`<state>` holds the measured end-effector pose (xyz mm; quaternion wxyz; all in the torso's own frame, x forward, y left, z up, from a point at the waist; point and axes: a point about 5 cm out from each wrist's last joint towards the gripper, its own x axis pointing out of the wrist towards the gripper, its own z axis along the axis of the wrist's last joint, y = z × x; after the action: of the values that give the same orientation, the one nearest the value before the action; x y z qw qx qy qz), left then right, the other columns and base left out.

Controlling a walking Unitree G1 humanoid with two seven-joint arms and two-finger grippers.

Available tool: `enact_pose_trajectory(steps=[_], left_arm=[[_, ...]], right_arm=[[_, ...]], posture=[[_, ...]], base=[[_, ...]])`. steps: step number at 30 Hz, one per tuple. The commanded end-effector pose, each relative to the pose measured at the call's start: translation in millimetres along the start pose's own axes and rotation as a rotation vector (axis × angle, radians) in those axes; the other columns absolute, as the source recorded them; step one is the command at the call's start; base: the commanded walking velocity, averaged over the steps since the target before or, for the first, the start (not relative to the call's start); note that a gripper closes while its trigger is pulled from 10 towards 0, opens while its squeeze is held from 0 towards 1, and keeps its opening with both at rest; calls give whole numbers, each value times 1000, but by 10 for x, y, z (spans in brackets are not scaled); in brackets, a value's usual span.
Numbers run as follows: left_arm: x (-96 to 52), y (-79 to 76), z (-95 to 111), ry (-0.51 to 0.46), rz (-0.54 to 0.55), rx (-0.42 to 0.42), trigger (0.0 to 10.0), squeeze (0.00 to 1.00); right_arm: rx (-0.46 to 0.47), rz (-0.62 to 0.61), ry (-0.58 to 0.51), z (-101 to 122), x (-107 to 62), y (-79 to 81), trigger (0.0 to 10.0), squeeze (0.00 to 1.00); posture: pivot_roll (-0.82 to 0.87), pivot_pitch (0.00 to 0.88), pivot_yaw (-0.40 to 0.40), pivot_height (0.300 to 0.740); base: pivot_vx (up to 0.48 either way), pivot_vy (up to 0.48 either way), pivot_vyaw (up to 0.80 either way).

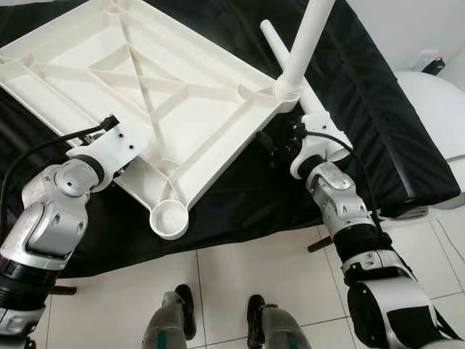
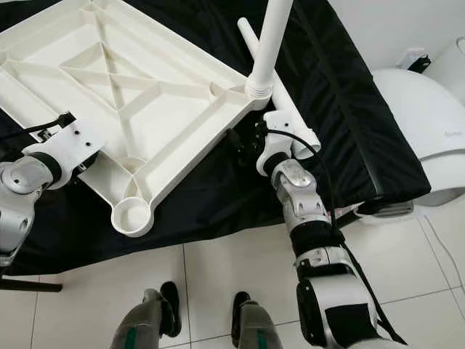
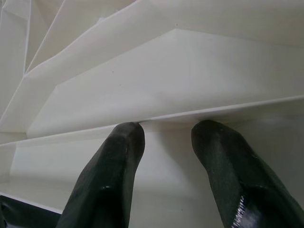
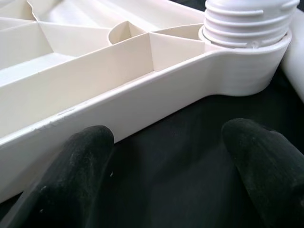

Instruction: Building children table

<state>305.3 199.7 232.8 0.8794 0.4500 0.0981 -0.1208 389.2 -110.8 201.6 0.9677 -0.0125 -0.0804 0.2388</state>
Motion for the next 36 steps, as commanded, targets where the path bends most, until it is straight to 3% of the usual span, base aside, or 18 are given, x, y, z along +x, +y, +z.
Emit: enact_pose_trajectory(steps=[1, 12, 19, 36], left_arm=[[-12, -371, 109, -71, -278, 6, 10000, 0], [-85, -339, 153, -60, -261, -4, 10000, 0], [-142, -456, 374, -139, -324, -38, 10000, 0], [-123, -611, 736, -225, -352, -63, 10000, 0]], right_arm=[[11, 104, 30, -78, 89, 256, 10000, 0], [11, 155, 35, -42, 239, 399, 10000, 0], [11, 252, 15, 0, 317, 568, 10000, 0], [48, 416, -68, 144, 420, 915, 10000, 0]], posture=[[73, 352, -68, 740], [81, 362, -81, 740], [72, 355, -86, 740], [74, 334, -96, 740]], base=[[0, 0, 0], [0, 0, 0], [0, 0, 0], [0, 0, 0]])
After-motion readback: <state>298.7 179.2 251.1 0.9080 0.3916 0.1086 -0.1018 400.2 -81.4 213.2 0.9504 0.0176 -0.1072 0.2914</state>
